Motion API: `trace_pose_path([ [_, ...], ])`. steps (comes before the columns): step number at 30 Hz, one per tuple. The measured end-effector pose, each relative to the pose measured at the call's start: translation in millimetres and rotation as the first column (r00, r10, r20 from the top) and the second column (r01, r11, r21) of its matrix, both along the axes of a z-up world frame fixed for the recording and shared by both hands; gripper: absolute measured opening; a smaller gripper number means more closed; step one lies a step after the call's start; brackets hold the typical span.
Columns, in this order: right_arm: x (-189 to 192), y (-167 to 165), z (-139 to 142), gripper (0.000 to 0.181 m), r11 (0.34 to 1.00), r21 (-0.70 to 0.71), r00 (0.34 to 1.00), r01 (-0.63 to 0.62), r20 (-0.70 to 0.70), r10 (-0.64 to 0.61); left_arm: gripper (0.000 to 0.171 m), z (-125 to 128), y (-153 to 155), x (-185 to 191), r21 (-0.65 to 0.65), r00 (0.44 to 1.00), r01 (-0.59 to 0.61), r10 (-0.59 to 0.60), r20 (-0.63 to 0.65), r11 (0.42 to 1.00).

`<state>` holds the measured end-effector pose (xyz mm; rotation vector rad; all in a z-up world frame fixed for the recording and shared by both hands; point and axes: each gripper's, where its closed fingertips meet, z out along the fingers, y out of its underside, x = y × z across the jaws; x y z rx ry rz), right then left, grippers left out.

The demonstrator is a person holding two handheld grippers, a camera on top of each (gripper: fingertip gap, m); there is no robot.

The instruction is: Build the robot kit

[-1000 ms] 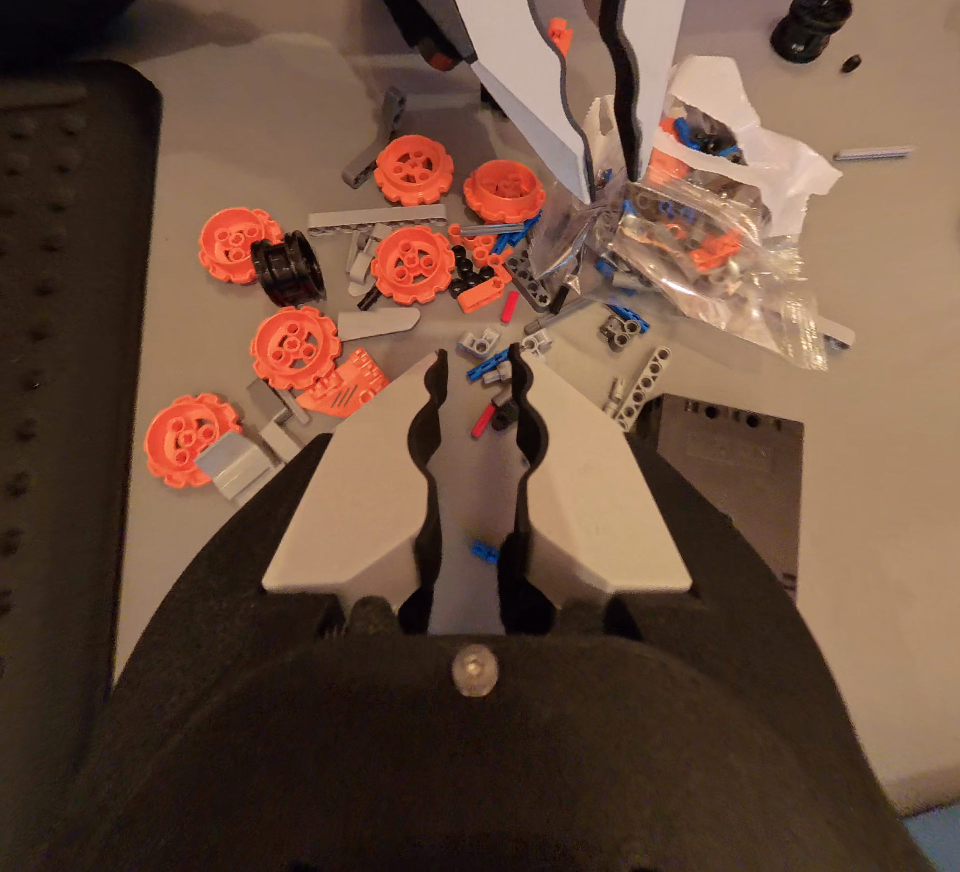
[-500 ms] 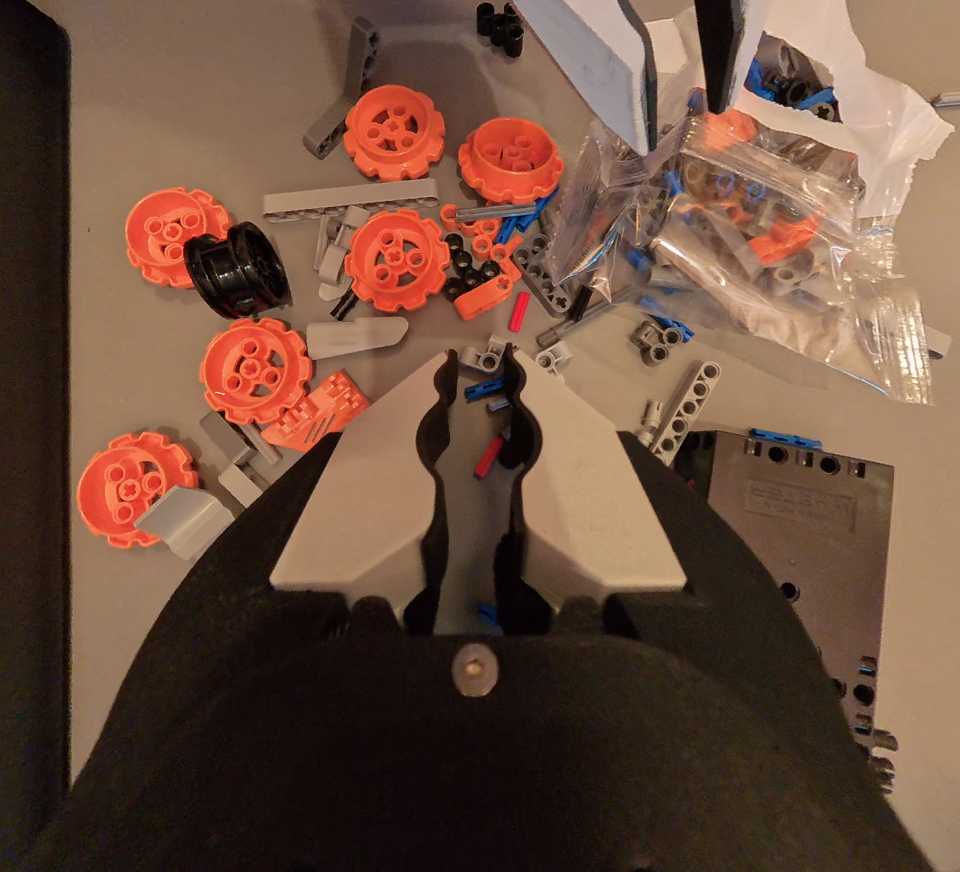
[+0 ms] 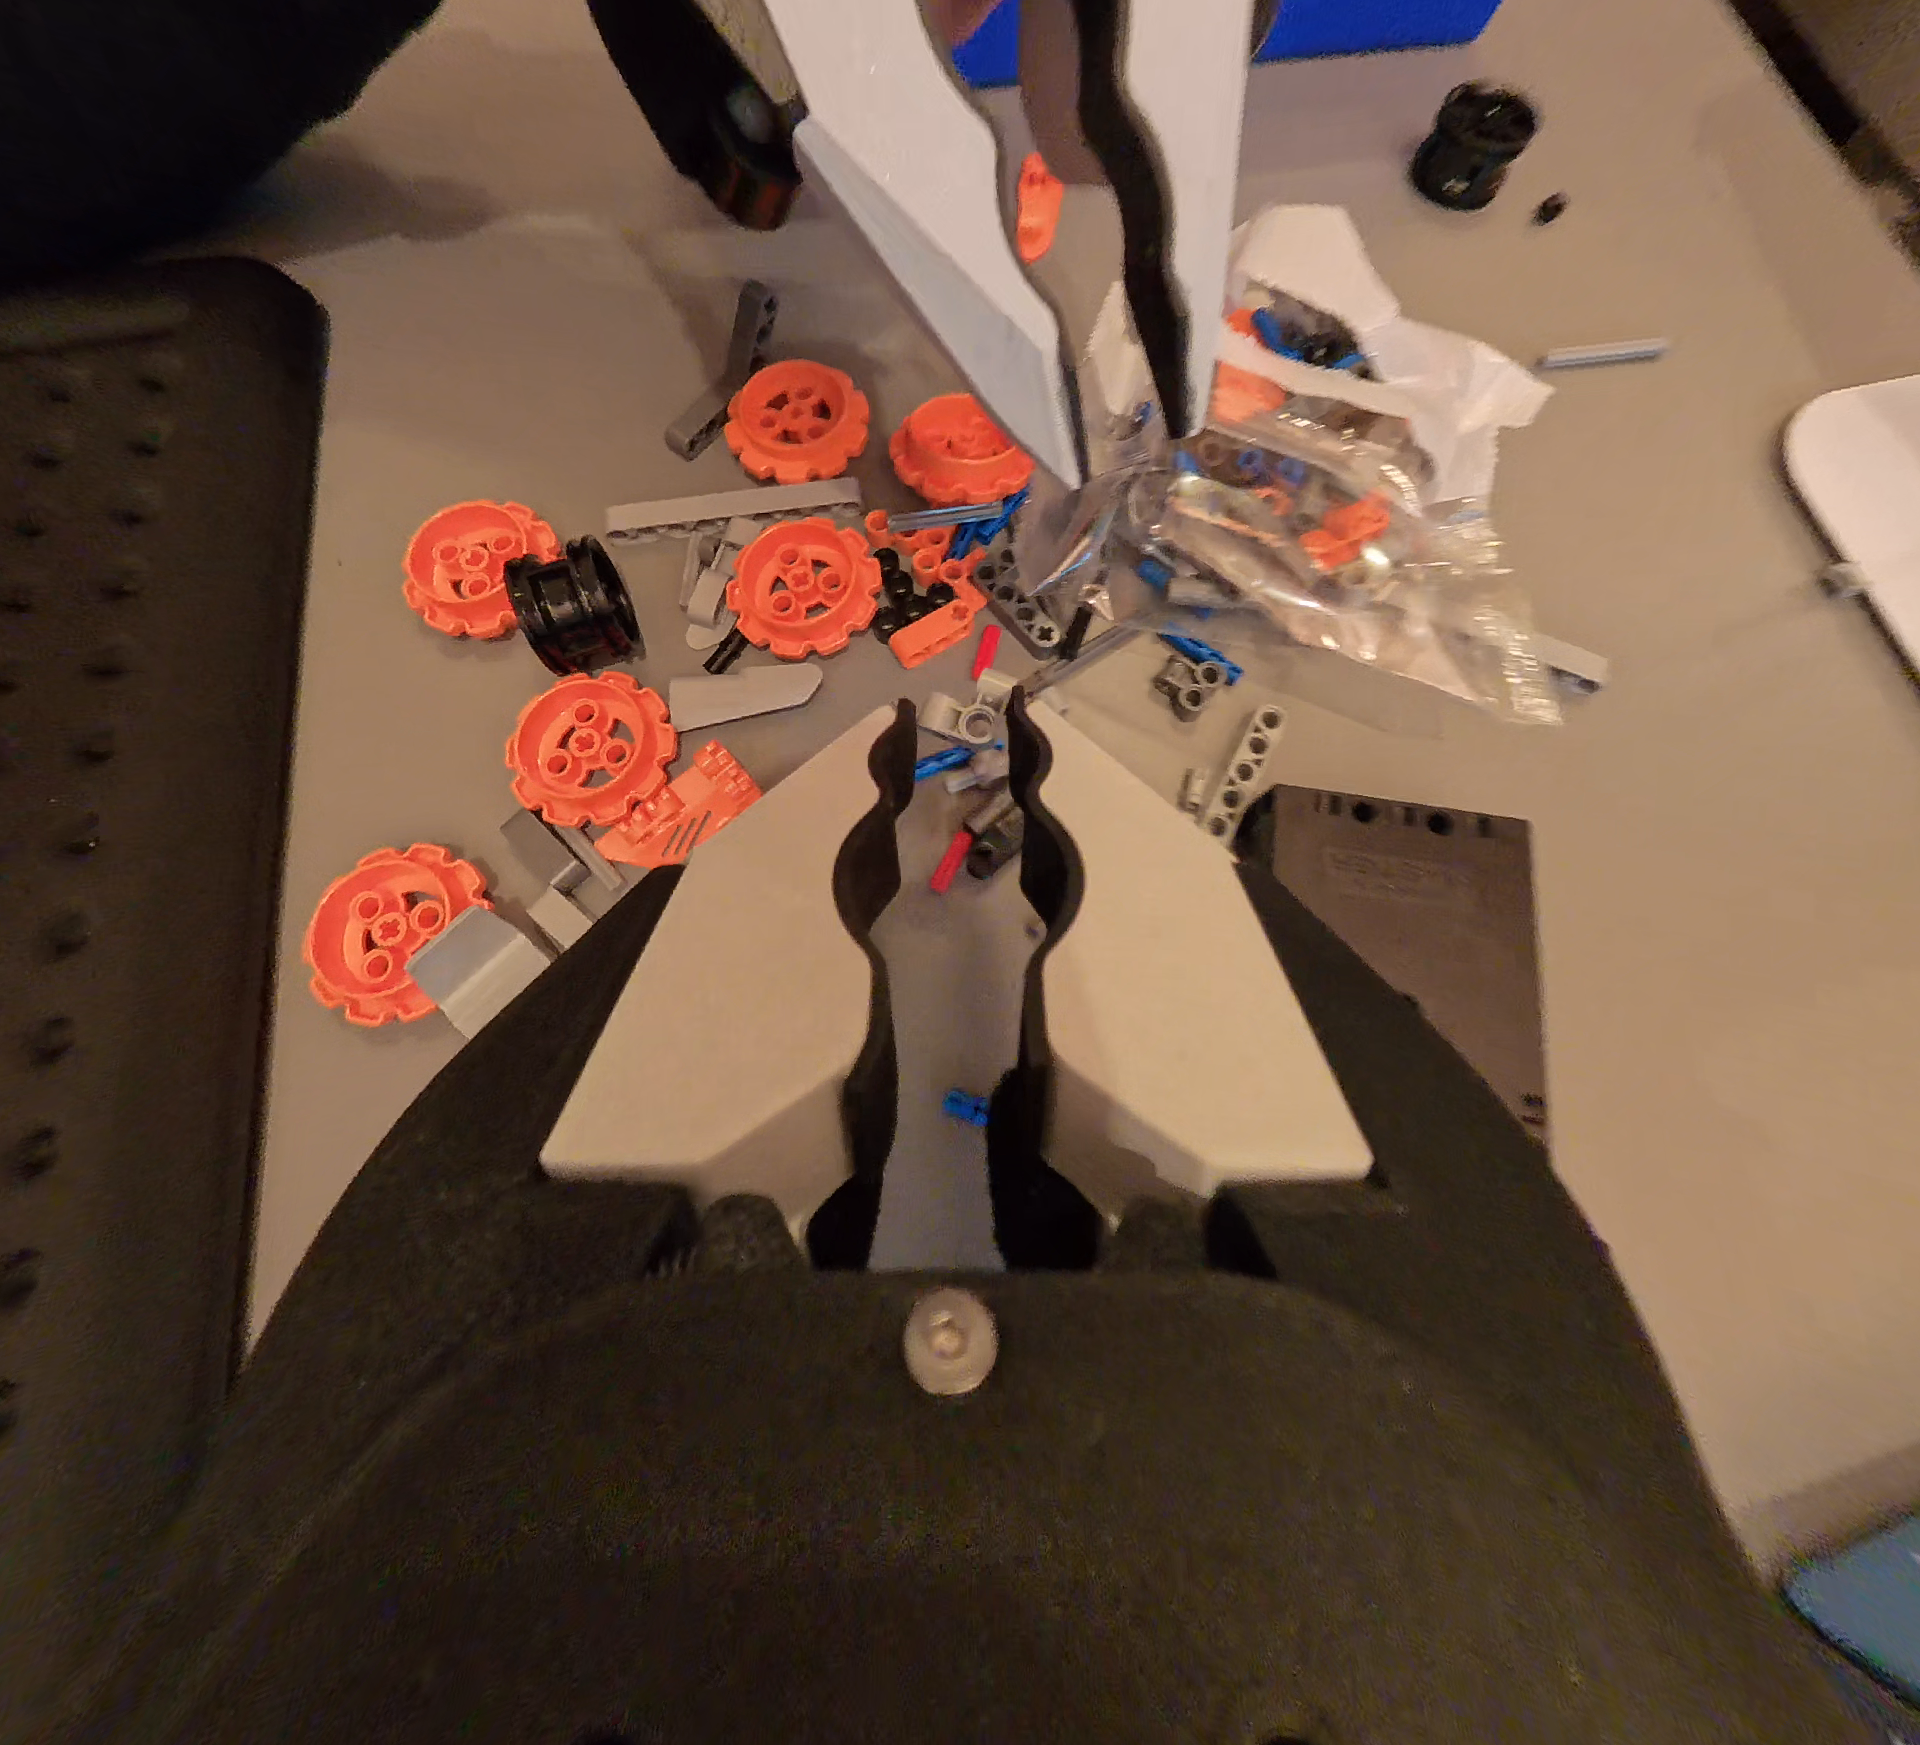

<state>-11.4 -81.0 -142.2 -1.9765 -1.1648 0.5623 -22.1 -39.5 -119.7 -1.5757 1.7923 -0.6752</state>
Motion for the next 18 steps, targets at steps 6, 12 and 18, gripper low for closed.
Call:
trace_pose_path([
  [6, 27, 5, 40, 0.016, 0.991, 0.115, 0.992, 0.064, -0.112, -0.051, 0.015, 9, -13, 21, -0.115, 0.995, 0.008, 0.004, 0.102, 0.993],
  [12, 47, 8, 61, 0.016, 0.959, 0.264, 0.989, 0.106, -0.129, -0.074, 0.013, 24, -27, 41, -0.245, 0.971, 0.050, 0.010, 0.239, 0.968],
  [18, 44, -2, 77, 0.016, 0.987, 0.151, 0.943, 0.055, -0.334, -0.001, 0.013, 38, -24, 47, -0.105, 0.947, 0.041, -0.005, 0.322, 0.994],
])
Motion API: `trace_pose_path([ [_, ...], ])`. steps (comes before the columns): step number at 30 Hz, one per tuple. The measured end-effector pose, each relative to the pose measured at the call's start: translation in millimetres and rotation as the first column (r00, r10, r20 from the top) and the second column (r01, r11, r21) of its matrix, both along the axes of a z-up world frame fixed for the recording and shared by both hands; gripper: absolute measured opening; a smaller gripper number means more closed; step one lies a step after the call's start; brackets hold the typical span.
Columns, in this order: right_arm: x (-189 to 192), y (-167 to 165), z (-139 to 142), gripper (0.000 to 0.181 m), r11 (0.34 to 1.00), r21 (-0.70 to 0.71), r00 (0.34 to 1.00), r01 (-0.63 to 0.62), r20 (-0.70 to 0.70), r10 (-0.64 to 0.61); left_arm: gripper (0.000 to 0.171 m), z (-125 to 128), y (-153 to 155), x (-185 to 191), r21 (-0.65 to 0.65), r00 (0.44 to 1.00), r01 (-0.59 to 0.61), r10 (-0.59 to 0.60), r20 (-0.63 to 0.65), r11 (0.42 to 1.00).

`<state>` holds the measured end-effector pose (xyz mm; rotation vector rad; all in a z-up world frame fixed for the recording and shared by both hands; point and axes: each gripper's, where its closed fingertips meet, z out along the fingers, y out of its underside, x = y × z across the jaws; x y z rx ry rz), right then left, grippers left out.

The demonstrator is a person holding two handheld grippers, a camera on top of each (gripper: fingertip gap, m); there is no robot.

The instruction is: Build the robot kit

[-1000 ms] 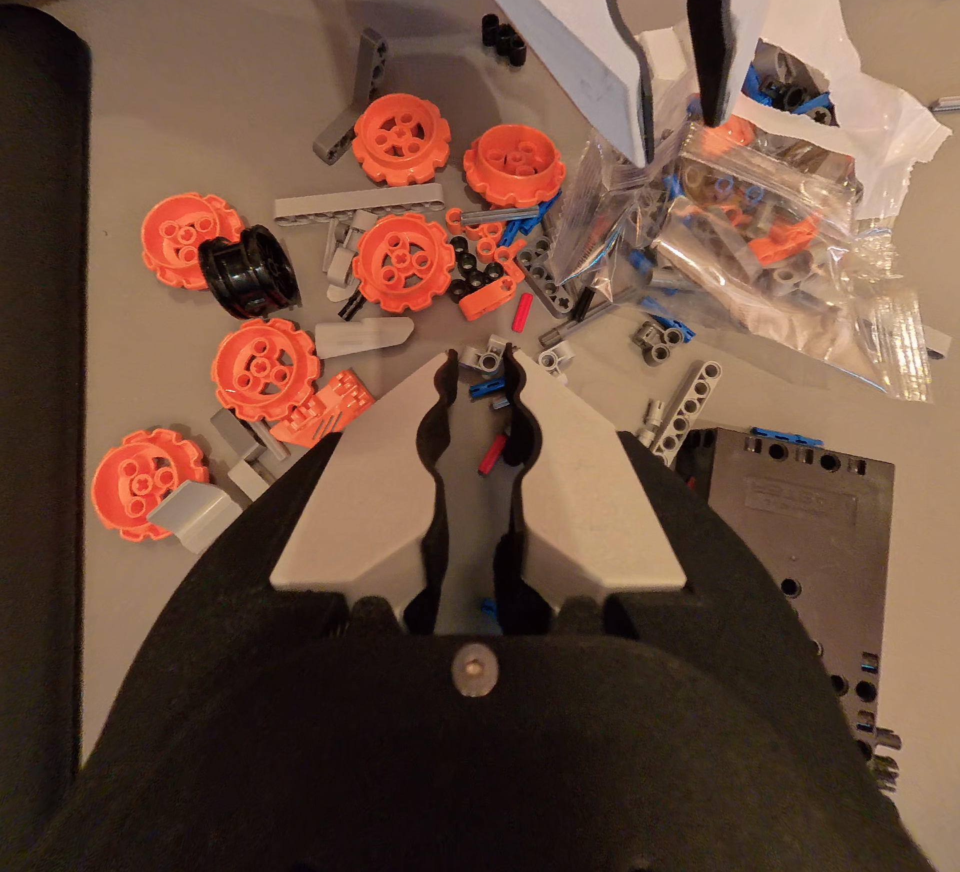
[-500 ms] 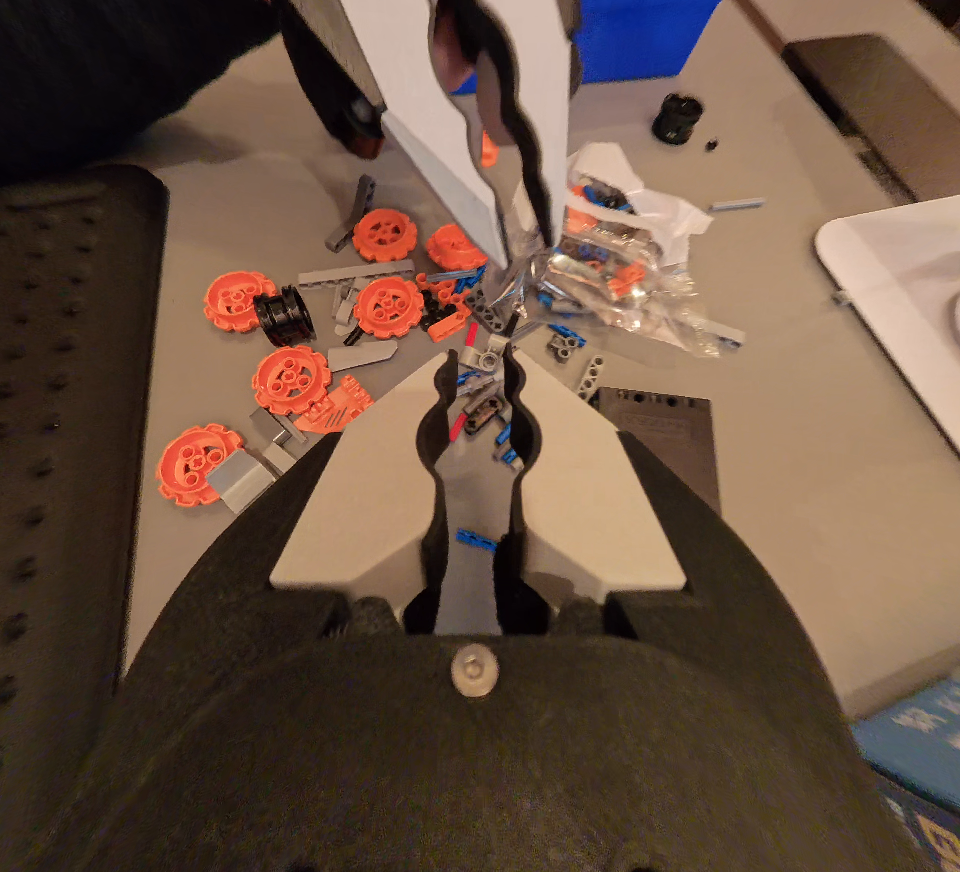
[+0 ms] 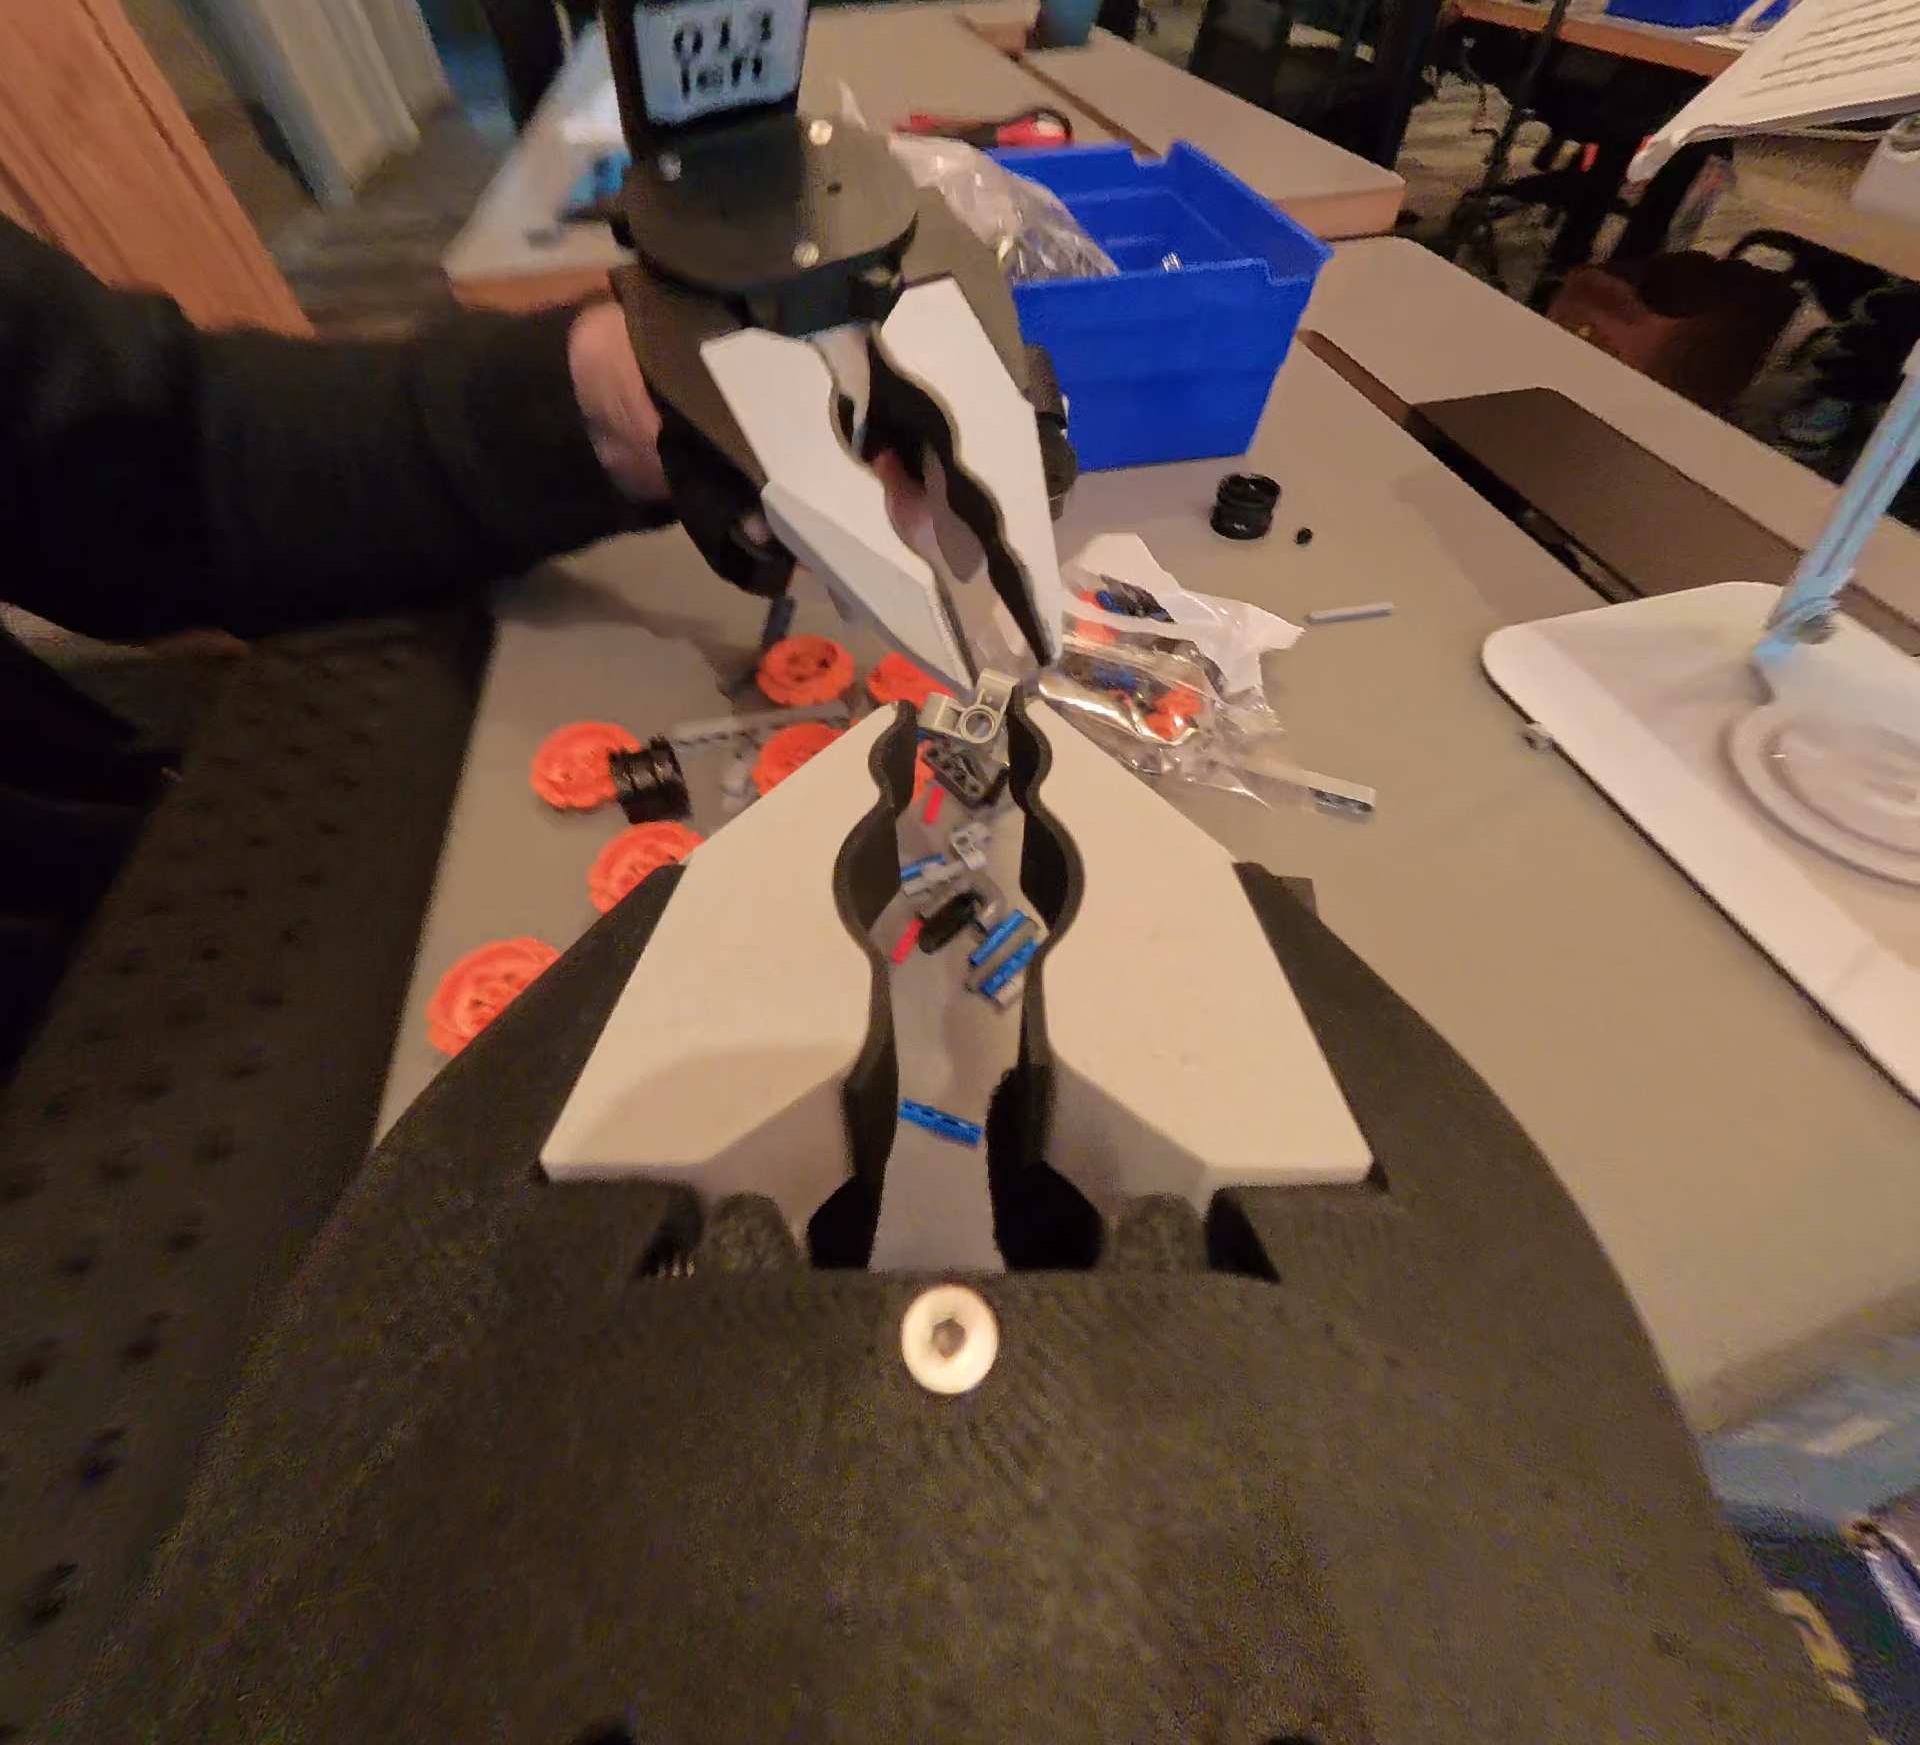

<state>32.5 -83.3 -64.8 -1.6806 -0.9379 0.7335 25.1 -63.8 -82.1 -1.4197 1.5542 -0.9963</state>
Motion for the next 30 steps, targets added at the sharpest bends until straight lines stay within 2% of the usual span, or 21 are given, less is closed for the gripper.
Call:
trace_pose_path([
  [7, -3, -13, 0, 0.016, 0.973, -0.174, 0.979, -0.148, -0.166, 0.120, 0.015, 20, -17, 2, 0.279, 0.995, 0.032, -0.056, 0.082, 0.960],
  [11, -6, -19, 4, 0.016, 0.954, -0.215, 0.957, -0.211, -0.243, 0.157, 0.016, 15, -21, 5, 0.427, 0.998, 0.028, -0.050, 0.040, 0.904],
  [22, -5, -25, 4, 0.016, 0.905, -0.314, 0.925, -0.288, -0.334, 0.179, 0.007, 11, -35, 13, 0.531, 0.995, 0.047, -0.084, 0.046, 0.846],
  [30, -3, -26, 4, 0.016, 0.881, -0.345, 0.905, -0.325, -0.384, 0.184, 0.005, 11, -36, 16, 0.553, 0.996, 0.034, -0.077, 0.054, 0.832],
])
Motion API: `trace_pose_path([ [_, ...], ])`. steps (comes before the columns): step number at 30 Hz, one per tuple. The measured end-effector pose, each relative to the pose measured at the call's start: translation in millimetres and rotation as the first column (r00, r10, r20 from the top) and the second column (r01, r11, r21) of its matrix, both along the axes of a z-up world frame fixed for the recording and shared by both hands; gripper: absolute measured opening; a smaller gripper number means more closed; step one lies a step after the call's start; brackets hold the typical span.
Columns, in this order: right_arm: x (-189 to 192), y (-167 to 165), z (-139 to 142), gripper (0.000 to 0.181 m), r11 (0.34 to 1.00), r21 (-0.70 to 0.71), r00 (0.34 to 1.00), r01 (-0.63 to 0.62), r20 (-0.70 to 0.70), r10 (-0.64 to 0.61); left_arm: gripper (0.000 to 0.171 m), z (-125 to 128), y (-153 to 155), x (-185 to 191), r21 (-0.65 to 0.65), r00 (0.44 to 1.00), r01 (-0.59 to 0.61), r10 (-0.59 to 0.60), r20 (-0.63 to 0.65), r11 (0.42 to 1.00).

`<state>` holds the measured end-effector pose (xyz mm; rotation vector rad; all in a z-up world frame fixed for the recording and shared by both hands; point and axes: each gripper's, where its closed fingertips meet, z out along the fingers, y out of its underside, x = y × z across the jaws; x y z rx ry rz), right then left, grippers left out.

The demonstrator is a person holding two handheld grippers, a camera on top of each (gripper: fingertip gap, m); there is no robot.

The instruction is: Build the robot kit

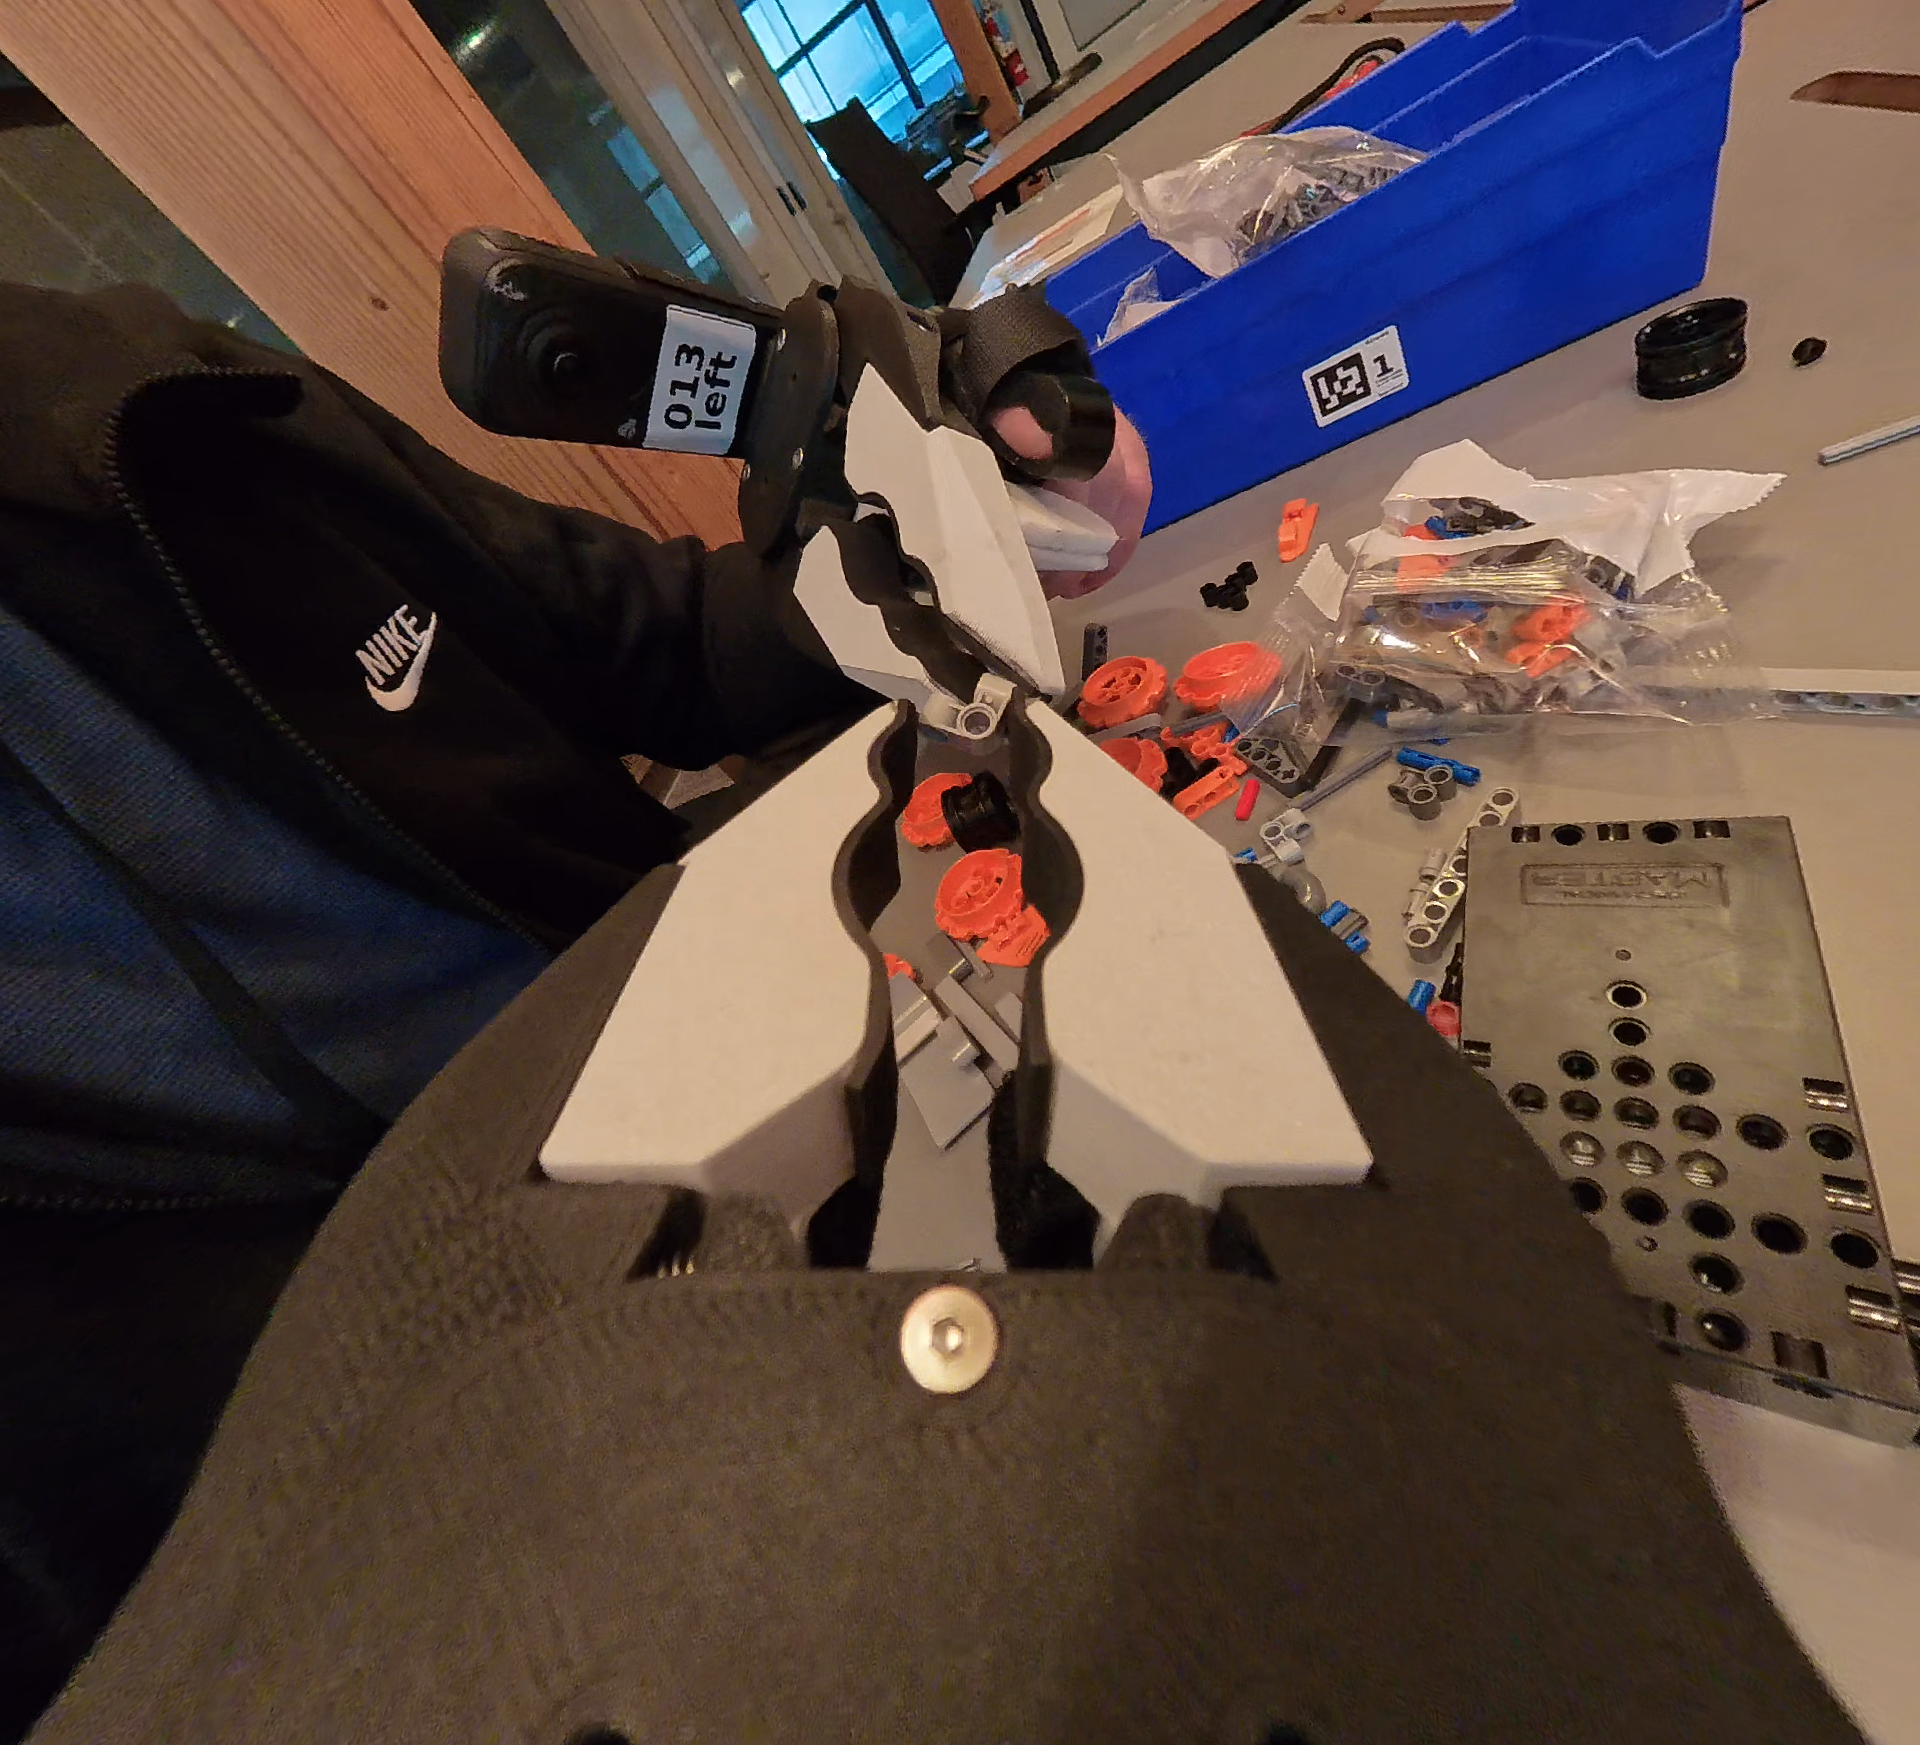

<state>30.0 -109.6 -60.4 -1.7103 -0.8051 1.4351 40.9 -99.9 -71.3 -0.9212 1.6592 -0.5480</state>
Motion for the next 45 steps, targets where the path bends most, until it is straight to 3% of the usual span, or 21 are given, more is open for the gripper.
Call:
trace_pose_path([
  [29, 15, 19, -14, 0.015, 0.993, -0.062, 0.994, 0.103, 0.052, -0.100, 0.003, -18, 18, 7, -0.016, 0.996, -0.086, 0.085, -0.041, 0.996],
  [35, 23, 23, -16, 0.018, 0.988, 0.004, 0.981, 0.153, 0.122, -0.152, 0.003, -20, 23, 7, -0.050, 0.993, -0.107, 0.104, -0.052, 0.993],
  [41, 32, 24, -10, 0.021, 0.966, 0.177, 0.948, 0.188, 0.224, -0.226, 0.003, -19, 26, 7, -0.072, 0.992, -0.123, 0.119, -0.052, 0.990],
  [45, 32, 24, -5, 0.018, 0.943, 0.269, 0.933, 0.195, 0.245, -0.262, 0.002, -14, 25, 7, -0.168, 0.995, -0.102, 0.099, -0.024, 0.981],
])
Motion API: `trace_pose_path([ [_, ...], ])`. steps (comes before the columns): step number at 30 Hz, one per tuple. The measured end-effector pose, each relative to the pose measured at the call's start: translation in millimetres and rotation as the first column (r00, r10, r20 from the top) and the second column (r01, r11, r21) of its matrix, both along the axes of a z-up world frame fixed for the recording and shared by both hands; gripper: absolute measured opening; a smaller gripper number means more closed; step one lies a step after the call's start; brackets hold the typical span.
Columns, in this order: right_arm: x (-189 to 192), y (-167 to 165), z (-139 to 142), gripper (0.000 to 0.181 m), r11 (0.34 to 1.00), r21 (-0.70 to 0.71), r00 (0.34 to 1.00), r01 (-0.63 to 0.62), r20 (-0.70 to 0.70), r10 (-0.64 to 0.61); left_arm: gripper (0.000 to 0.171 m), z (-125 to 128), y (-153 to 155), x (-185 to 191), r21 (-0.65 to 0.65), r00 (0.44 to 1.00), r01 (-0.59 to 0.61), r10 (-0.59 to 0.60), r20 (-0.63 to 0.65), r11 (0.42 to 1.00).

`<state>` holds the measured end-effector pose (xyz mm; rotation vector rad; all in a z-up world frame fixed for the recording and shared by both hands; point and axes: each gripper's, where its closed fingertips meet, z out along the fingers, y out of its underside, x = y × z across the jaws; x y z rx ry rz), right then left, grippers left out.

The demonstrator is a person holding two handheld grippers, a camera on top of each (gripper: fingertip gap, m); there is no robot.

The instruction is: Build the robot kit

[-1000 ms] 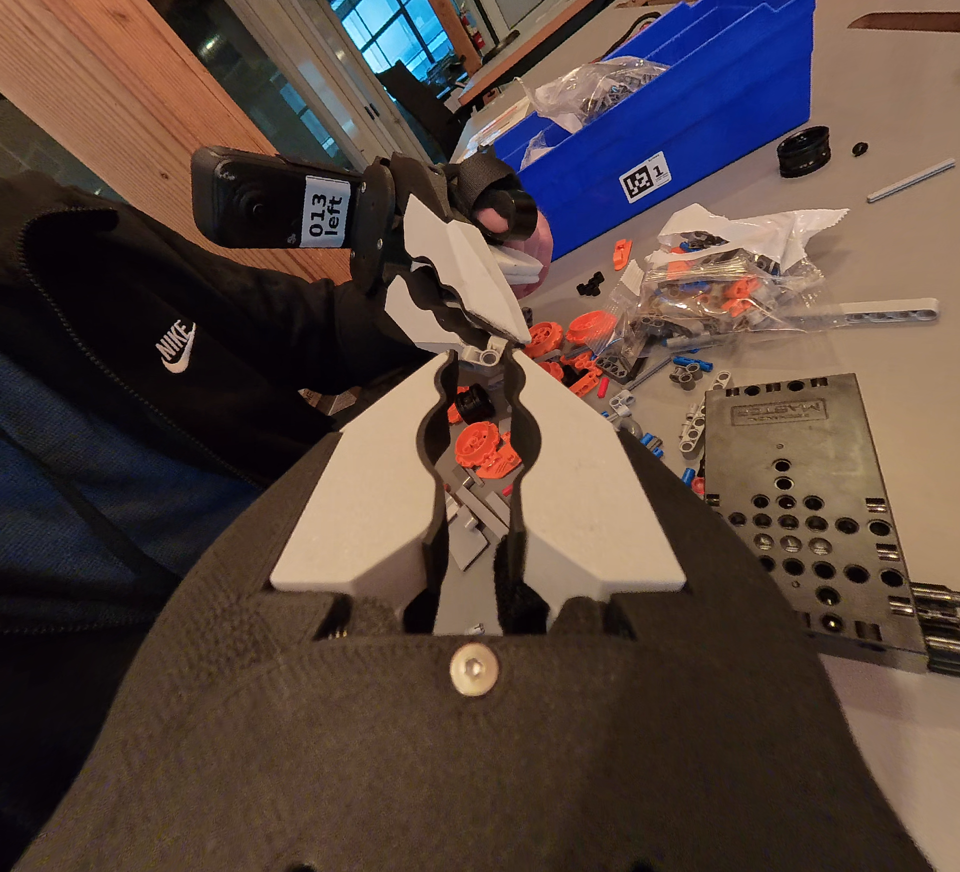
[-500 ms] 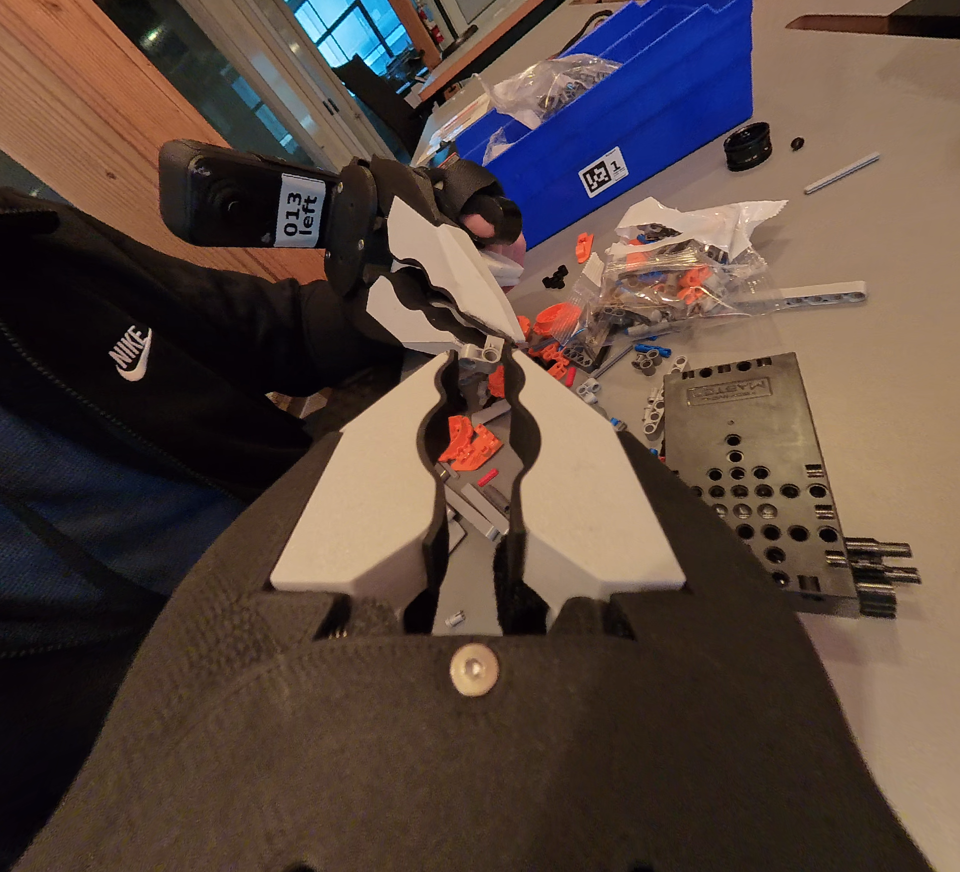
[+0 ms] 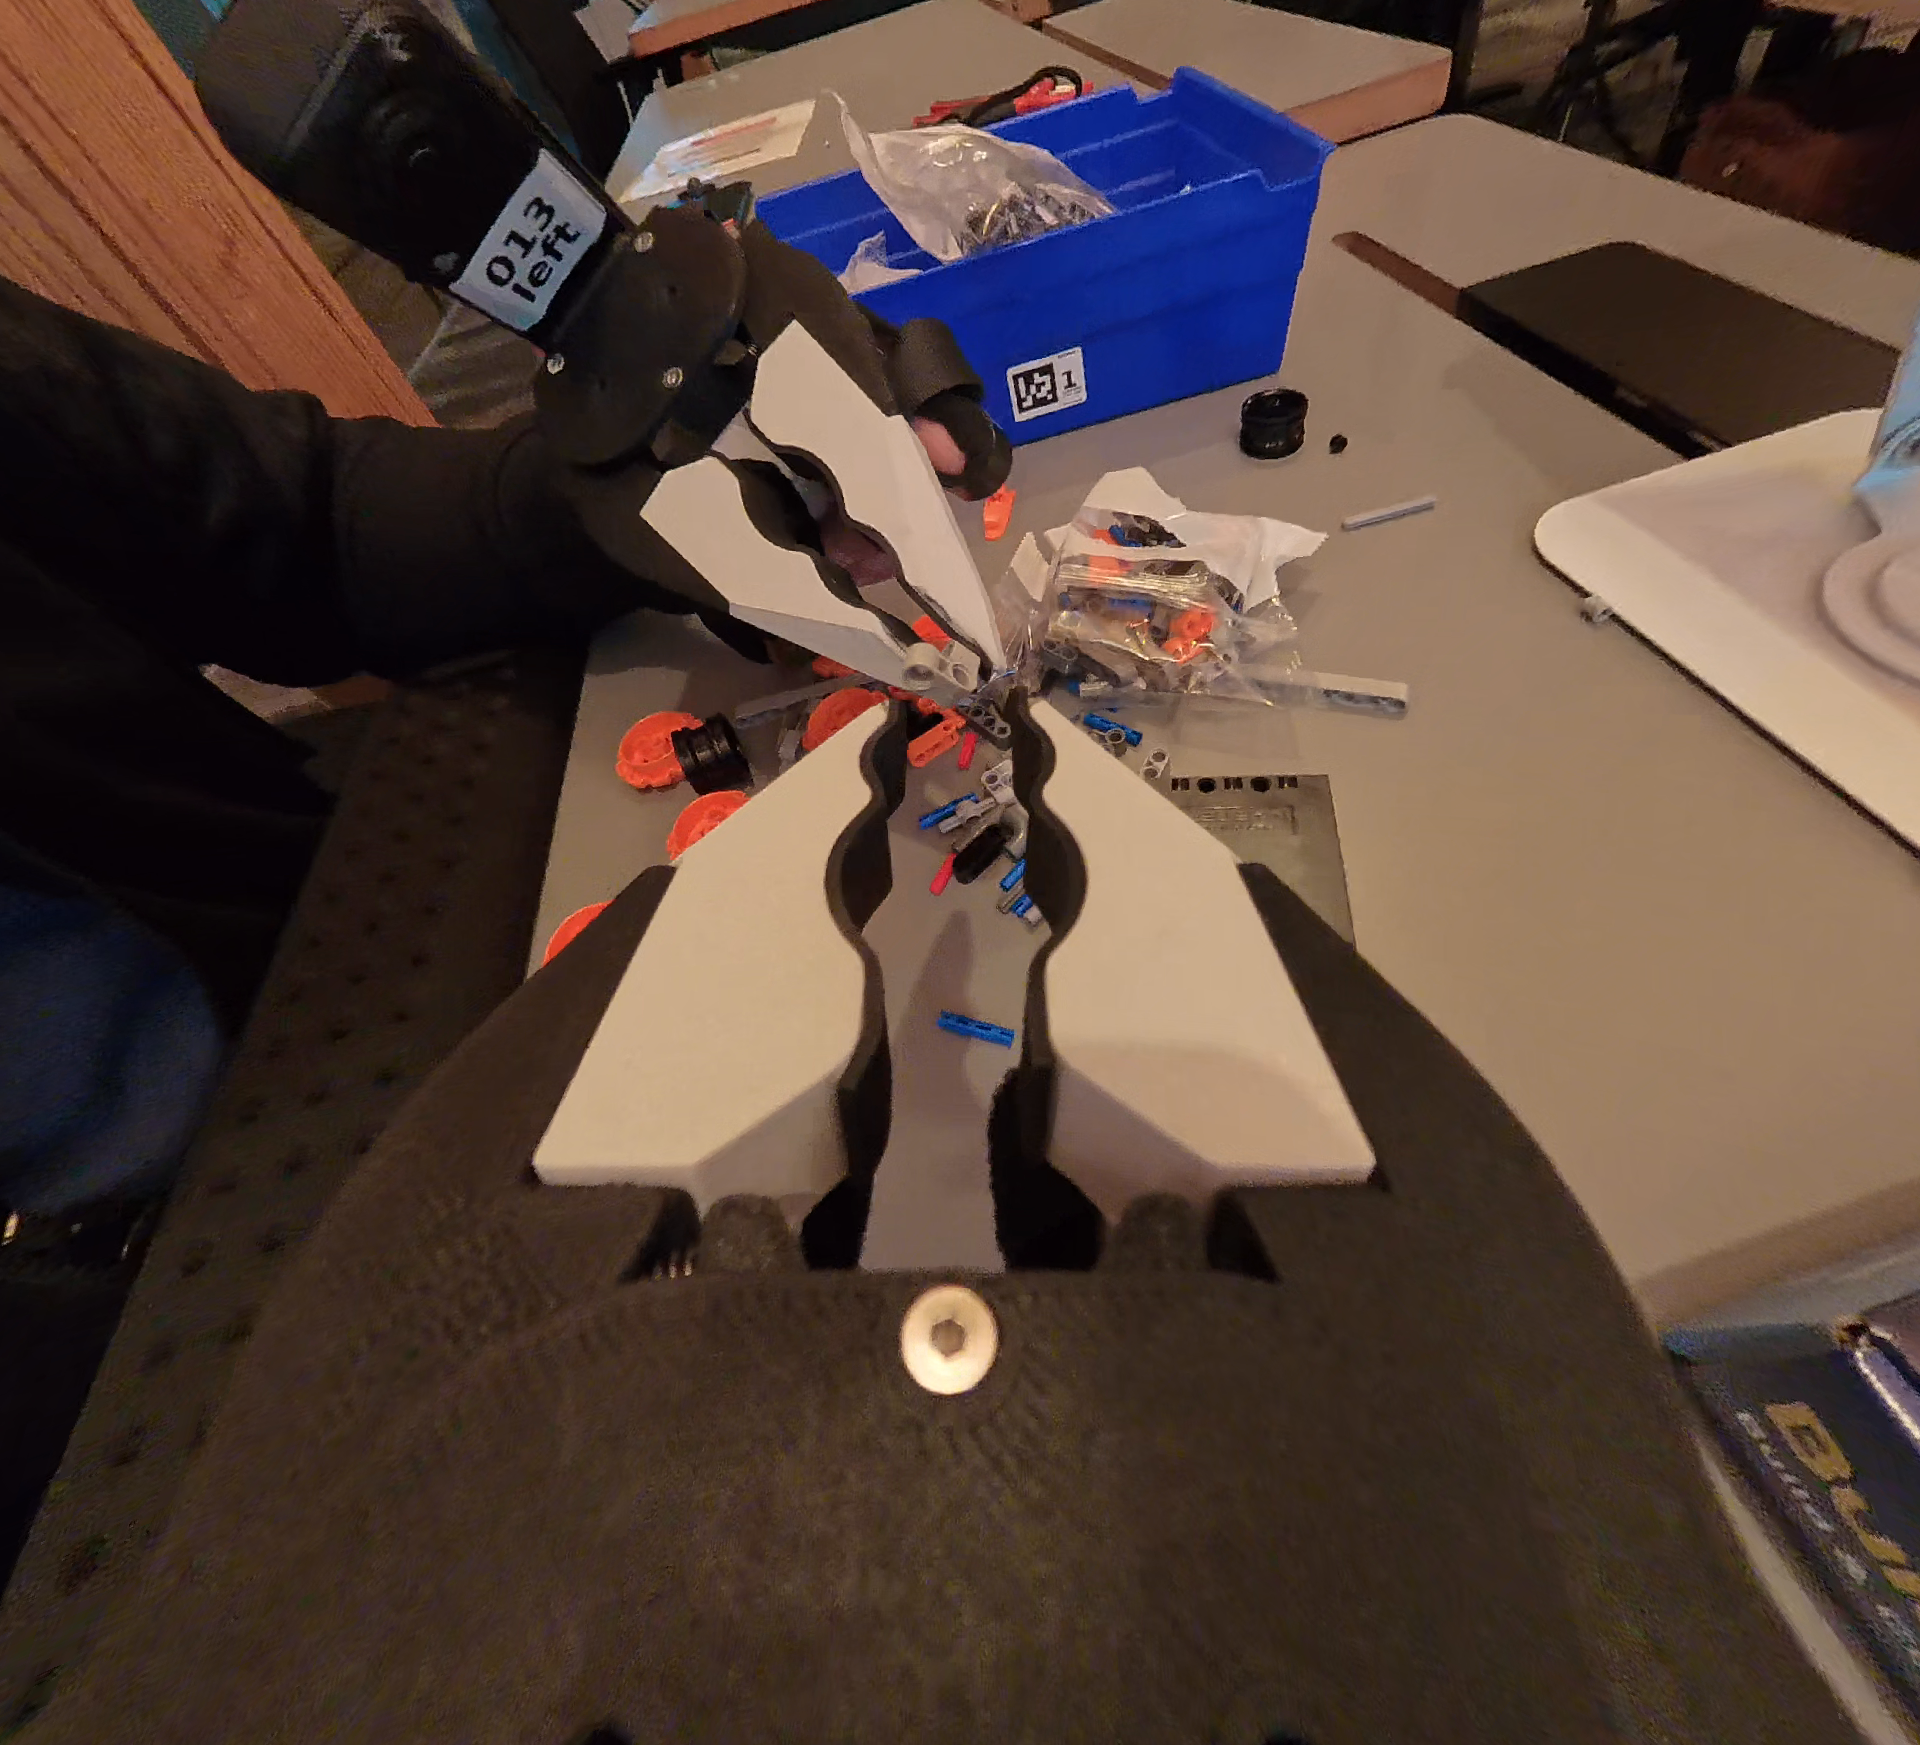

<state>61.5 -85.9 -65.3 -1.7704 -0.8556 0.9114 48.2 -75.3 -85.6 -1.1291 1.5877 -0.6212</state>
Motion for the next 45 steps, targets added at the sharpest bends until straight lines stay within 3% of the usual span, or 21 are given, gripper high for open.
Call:
trace_pose_path([
  [18, -17, -6, 2, 0.007, 0.985, 0.170, 0.994, -0.022, 0.105, 0.005, 0.001, 11, -15, 2, -0.303, 0.989, 0.129, -0.103, 0.102, 0.944],
  [30, -18, -5, 5, 0.006, 0.957, 0.288, 0.981, 0.005, 0.186, -0.061, 0.001, 14, -17, 5, -0.378, 0.985, 0.153, -0.108, 0.138, 0.913],
  [36, -2, 9, 18, 0.006, 0.866, 0.487, 0.921, 0.109, 0.277, -0.273, 0.007, 32, -8, 0, -0.386, 0.980, 0.130, -0.060, 0.188, 0.913],
  [40, -6, 13, 16, 0.006, 0.775, 0.629, 0.829, 0.069, 0.395, -0.395, 0.008, 40, -11, 2, -0.427, 0.977, 0.132, -0.044, 0.210, 0.894],
  [45, -7, 15, 18, 0.006, 0.688, 0.726, 0.746, 0.024, 0.445, -0.495, 0.009, 38, -6, 5, -0.442, 0.979, 0.087, 0.005, 0.202, 0.893],
])
